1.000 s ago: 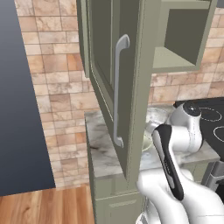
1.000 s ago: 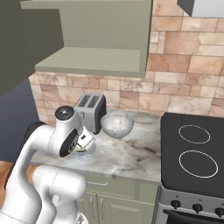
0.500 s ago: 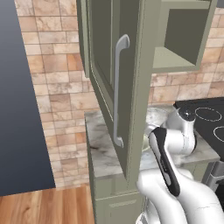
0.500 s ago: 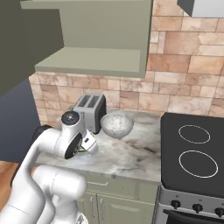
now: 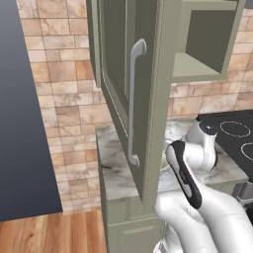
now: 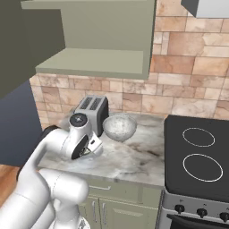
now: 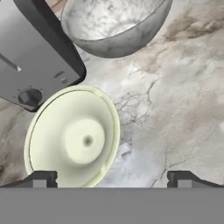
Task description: Pick up the bowls on the counter and stack them on top of one another in the open cabinet. Place the smaller bowl on top of the larger bowl.
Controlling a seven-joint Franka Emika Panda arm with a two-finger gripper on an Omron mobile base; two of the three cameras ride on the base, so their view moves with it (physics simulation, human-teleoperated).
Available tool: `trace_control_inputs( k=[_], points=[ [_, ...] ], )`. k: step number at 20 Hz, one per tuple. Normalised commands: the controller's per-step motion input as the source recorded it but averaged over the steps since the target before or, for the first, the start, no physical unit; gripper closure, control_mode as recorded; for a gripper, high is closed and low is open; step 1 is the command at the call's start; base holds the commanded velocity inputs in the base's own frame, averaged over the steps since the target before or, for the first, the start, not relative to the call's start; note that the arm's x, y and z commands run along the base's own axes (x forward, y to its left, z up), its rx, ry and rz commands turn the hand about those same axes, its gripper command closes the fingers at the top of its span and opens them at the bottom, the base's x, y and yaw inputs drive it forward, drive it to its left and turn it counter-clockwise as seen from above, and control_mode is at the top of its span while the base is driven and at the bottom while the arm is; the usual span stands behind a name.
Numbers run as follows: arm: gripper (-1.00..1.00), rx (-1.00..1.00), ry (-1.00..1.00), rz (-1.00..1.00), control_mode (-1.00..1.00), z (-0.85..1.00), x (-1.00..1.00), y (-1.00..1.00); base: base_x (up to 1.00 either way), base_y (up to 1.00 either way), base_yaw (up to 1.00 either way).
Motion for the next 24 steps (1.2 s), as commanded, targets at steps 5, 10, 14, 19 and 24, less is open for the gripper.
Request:
trace_control_inputs(
  k=[5, 10, 14, 19, 24],
  points=[
    [-1.00, 0.01, 0.00, 0.00, -1.00, -0.27, 0.19, 0.00, 0.00, 0.00, 0.00],
    [-1.00, 0.00, 0.00, 0.00, -1.00, -0.36, 0.03, 0.00, 0.00, 0.00, 0.00],
    [-1.00, 0.00, 0.00, 0.00, -1.00, -0.32, 0.00, 0.00, 0.00, 0.00, 0.00],
    [-1.00, 0.00, 0.00, 0.00, -1.00, -0.30, 0.00, 0.02, 0.00, 0.00, 0.00],
    [-1.00, 0.00, 0.00, 0.00, -1.00, -0.34, 0.00, 0.07, 0.00, 0.00, 0.00]
  ],
)
